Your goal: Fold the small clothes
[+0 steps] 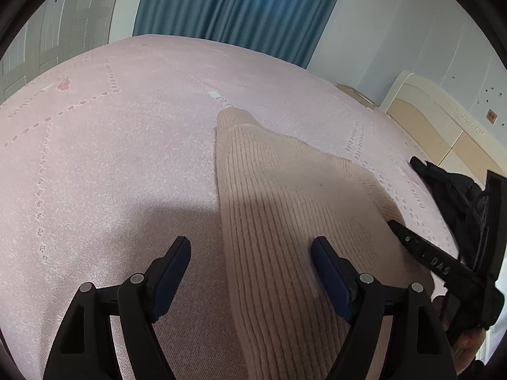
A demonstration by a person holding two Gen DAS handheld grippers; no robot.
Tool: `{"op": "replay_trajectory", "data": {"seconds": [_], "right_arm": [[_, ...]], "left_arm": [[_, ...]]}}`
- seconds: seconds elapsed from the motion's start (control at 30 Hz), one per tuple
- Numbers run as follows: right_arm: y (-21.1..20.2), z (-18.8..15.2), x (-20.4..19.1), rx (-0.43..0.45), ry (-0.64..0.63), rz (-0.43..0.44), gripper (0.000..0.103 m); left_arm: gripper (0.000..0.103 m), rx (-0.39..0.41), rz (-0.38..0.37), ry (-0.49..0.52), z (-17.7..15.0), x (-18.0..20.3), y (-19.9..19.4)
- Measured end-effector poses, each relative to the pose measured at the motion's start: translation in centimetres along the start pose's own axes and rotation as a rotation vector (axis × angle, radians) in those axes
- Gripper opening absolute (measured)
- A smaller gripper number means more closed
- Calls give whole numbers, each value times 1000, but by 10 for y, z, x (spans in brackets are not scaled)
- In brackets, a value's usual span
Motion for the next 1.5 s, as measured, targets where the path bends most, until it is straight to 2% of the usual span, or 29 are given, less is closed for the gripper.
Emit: {"op": "replay_trajectory", "data": {"seconds": [0.23,0.4,0.53,0.7,0.9,1.03,1.17,1.23,1.3,1.5], "right_arm": [[-9,6,0,13,36,96,40],[-15,4,-14,17,-19,155,54],[0,-4,-20,-23,-79,86,55],[6,-3,-14,-48,-54,99,58],[13,-4,-15,-53,-95,49,60],[8,-2,-10,-61,-95,52,64],[-11,-2,1,-32,-90,74,65],[-18,-3,7,-14,-95,65,65],[-23,-4,11,-10,-93,48,59],[-36,-15,22,-40,-82,-16,54]], "left_arm": [[81,9,47,33,0,1,2],[84,5,53,33,0,-1,3],[84,4,53,31,0,-1,4],[84,4,47,28,0,0,3],[84,5,53,38,-2,1,1],[84,9,41,38,-5,1,-4],[83,36,40,68,-9,2,-16],[83,50,40,91,-11,3,-23],[83,52,37,103,-14,4,-29],[83,32,57,121,-38,-5,-51]]}}
Point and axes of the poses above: each gripper's, at about its wrist camera, not at the fingertips, and y roughly the way its jaws point, x to its right, z to its top, the point moved 6 cm from there along y, roughly the way its jaws point, and after that the axes turned 2 degrees about y, right-handed, at the moved point
